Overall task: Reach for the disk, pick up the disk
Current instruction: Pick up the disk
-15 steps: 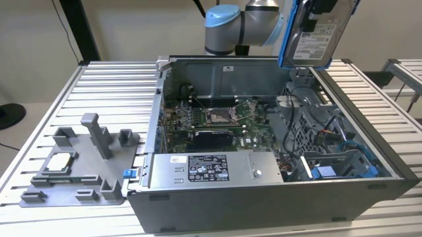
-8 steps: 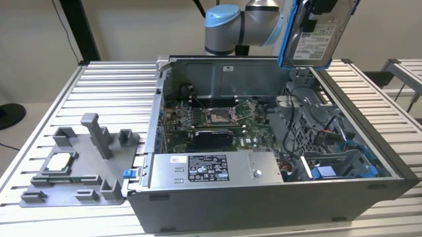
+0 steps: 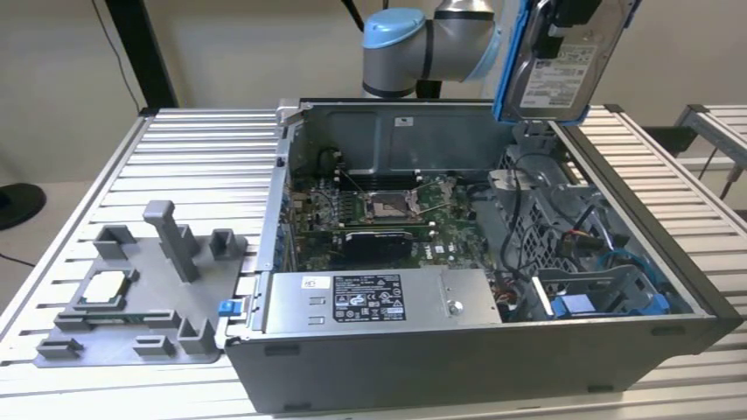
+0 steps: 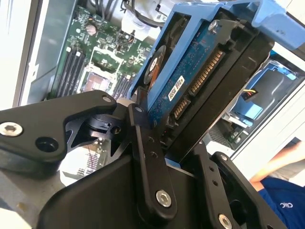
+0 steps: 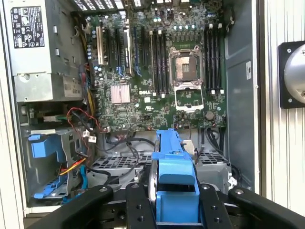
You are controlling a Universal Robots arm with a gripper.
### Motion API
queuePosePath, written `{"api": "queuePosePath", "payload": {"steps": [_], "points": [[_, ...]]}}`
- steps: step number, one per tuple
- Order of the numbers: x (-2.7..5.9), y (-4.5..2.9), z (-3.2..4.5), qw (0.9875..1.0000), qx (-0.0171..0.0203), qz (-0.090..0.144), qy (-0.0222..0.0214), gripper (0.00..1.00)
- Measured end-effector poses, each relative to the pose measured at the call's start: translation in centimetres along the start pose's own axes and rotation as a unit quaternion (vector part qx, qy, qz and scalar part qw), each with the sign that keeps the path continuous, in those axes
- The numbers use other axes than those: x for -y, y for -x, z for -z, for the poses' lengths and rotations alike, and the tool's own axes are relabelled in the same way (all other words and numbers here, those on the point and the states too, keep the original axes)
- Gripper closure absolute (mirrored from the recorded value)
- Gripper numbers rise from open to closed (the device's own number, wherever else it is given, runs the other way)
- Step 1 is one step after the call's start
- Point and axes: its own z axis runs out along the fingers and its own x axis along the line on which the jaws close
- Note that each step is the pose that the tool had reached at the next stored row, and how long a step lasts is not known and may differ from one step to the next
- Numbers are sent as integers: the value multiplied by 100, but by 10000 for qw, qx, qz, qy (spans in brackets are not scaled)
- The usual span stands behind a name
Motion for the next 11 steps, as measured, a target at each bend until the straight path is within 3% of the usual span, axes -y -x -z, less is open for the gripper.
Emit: {"api": "queuePosePath", "payload": {"steps": [11], "points": [[14,-154,-3,10000,1,0,0,100]]}}
